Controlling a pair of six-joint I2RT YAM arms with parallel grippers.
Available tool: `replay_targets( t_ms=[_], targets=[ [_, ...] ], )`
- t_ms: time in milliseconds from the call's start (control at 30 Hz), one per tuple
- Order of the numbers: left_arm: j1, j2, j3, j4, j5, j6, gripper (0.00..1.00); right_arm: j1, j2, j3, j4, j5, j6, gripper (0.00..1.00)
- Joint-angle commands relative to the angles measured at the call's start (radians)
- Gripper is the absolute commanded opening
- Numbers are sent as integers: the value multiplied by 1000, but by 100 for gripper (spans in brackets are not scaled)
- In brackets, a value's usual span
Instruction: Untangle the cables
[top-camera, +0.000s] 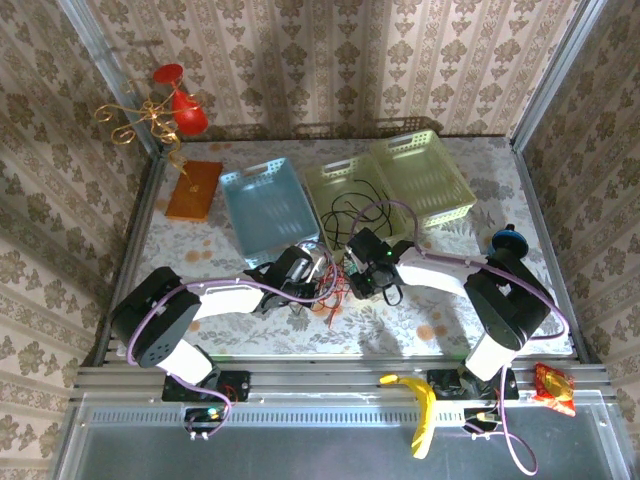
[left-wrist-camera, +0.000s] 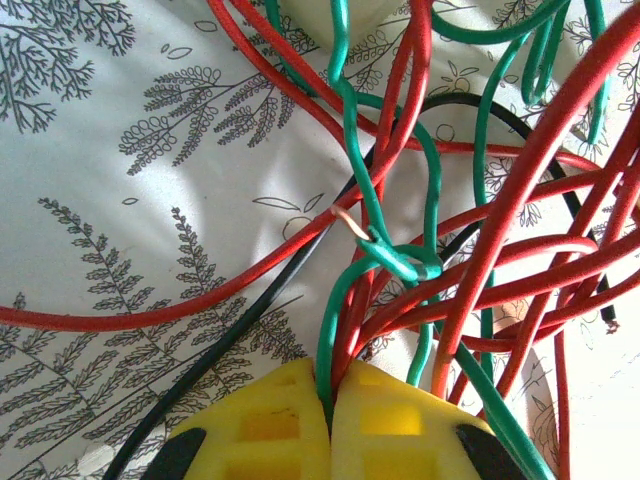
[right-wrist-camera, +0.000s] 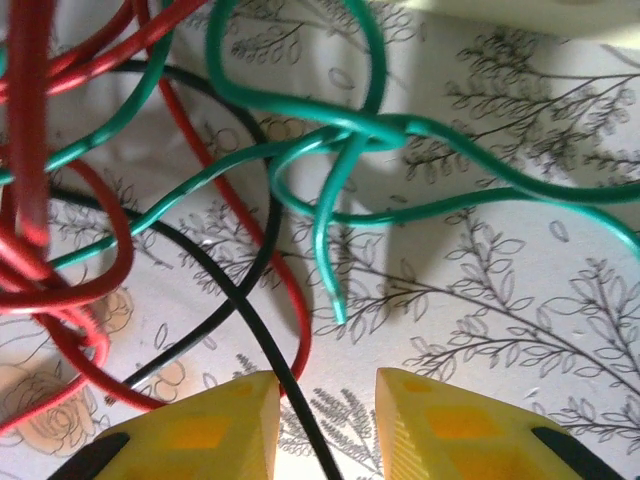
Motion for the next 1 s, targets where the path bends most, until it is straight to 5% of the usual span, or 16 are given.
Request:
replay_targets(
  t_ms=[0, 433, 633, 967],
  targets=[
    [0, 6, -22, -85, -9, 12, 0, -14, -10, 16, 10, 4, -13, 30],
    [-3, 7, -20, -90, -14, 7, 0, -19, -48, -5, 8, 8, -3, 3],
    [-5, 7, -16, -94, -15, 17, 29, -27, -218, -63, -35, 203, 54, 0],
    [-5, 8, -20, -107, -3, 36, 29, -125, -483, -129, -116, 513, 224, 0]
  ],
)
